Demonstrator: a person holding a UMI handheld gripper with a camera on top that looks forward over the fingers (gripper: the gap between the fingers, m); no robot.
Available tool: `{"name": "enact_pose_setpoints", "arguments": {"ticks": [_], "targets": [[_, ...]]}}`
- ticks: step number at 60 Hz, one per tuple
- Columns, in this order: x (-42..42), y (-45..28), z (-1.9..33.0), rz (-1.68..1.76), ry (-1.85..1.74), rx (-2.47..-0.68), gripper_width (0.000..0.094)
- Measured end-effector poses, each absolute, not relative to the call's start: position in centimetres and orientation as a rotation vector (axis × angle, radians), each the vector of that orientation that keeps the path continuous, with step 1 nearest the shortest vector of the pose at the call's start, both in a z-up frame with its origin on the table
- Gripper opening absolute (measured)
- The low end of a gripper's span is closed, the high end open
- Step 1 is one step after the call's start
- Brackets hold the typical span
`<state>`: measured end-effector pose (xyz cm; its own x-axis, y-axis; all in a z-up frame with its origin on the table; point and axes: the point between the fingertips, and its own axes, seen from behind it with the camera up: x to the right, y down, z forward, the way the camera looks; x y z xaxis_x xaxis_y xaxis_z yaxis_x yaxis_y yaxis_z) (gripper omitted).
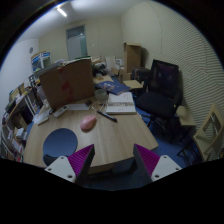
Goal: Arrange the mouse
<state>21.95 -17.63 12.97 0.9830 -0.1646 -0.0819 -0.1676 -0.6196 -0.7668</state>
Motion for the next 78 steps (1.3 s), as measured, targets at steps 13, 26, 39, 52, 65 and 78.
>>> {"name": "enact_pose_setpoints", "arguments": {"ticks": [13, 26, 39, 52, 65, 78], "targets": [[21.2, -13.4, 10.5, 0.095, 0.136, -2.291, 0.0798], [15.3, -6.1, 5.3, 0.27, -0.011, -2.317, 0.0794], [11.0, 1.0, 0.0, 0.31, -0.143, -2.331, 0.0799], [9.3, 7.3, -1.4, 0.24, -0.139, -2.283, 0.0787], [9.0, 11.7, -1.7, 0.095, -0.162, -2.225, 0.0715], [8.8, 12.1, -1.8, 0.096, -0.083, -2.273, 0.0419]]}}
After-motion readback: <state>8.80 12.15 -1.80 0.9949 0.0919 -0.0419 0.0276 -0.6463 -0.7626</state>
